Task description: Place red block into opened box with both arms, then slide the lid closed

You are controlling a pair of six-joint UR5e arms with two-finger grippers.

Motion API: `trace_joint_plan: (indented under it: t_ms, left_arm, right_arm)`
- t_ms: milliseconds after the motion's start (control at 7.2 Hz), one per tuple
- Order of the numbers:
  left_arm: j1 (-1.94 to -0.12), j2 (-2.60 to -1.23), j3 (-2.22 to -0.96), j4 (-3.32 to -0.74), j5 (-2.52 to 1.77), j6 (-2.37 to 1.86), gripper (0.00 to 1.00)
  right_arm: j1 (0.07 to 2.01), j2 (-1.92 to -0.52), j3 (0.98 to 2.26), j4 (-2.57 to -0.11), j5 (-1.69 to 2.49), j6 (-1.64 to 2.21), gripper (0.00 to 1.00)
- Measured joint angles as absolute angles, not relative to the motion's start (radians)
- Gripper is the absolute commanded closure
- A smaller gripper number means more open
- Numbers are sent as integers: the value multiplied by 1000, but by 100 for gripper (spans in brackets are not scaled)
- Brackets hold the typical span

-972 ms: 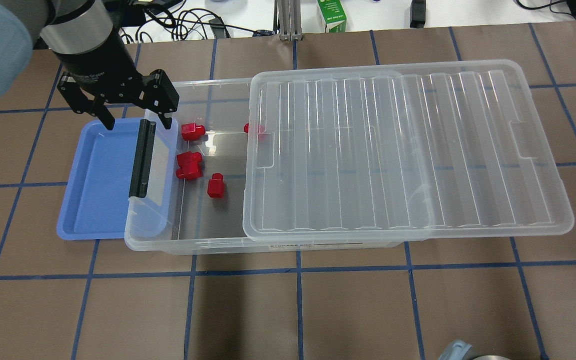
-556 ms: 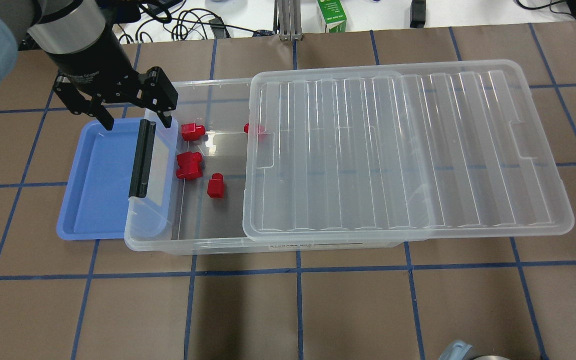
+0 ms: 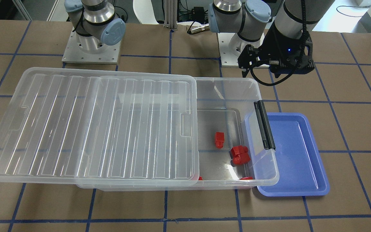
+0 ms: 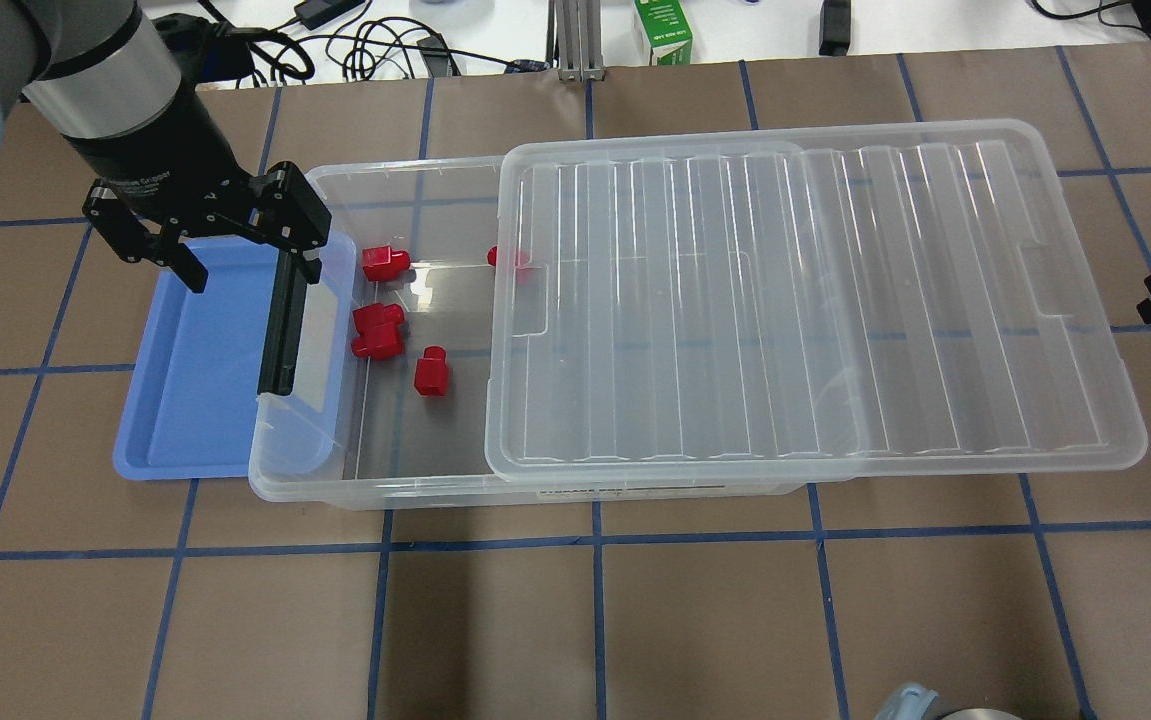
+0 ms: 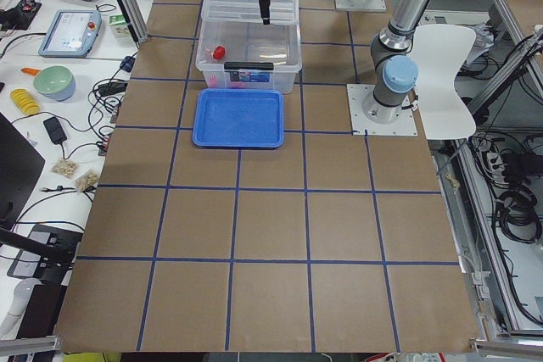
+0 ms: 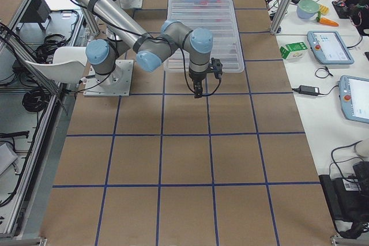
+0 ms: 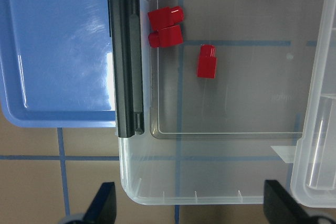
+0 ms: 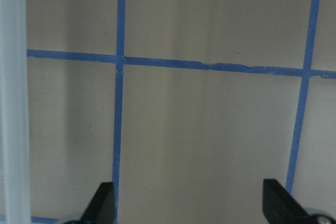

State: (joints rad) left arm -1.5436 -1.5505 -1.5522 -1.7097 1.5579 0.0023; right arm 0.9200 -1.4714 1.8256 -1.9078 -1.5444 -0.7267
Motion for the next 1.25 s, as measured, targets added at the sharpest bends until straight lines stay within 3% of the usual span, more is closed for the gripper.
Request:
trace_joint_plan:
  t_ms: [1250]
  left_arm:
    - [-1533, -1515, -1590, -1714, 1573, 6, 0]
  right_arm:
    - [1240, -1474, 1833, -1919, -1538, -240, 0]
